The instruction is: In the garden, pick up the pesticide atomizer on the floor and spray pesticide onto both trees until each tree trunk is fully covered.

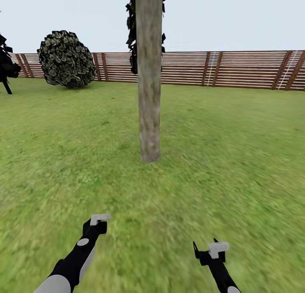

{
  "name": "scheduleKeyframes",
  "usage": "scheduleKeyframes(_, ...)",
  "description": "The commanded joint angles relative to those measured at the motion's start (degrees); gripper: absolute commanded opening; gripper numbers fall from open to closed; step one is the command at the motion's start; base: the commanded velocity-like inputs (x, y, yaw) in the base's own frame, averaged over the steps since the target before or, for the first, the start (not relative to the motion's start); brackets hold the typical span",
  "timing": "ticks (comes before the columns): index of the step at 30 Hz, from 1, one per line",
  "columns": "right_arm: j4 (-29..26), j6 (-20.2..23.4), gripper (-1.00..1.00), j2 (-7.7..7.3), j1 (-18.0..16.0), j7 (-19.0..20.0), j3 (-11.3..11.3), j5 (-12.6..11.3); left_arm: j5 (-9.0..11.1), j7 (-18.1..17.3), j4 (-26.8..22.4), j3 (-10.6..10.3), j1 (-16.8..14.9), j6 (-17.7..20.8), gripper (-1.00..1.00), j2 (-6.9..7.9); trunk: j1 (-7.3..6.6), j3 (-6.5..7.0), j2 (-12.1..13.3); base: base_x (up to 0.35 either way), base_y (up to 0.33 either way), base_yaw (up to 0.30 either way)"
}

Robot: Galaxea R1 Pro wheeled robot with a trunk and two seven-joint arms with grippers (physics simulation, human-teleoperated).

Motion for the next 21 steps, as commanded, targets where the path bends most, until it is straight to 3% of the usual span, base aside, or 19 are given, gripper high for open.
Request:
scheduleKeyframes(1, 0.03, -0.17, 1.0, 0.01, 0.0, -0.02, -0.13, 0.43, -0.42, 0.13, 0.05, 0.07, -0.04, -0.18, -1.0, -0.02, 0.02, -0.03, -0.02, 0.338, 0.073, 0.062)
scheduleKeyframes(9, 0.03, -0.17, 1.0, 0.01, -0.01, -0.01, -0.17, 0.44, -0.42, 0.13, 0.05, 0.04, -0.04, -0.18, -1.0, -0.02, 0.02, 0.32, -0.02, 0.338, 0.073, 0.095)
scheduleKeyframes(21, 0.03, -0.16, 1.0, 0.01, -0.01, -0.01, -0.19, 0.44, -0.42, 0.13, 0.05, 0.04, -0.04, -0.18, -1.0, -0.02, 0.02, 0.35, -0.02, 0.338, 0.073, 0.005)
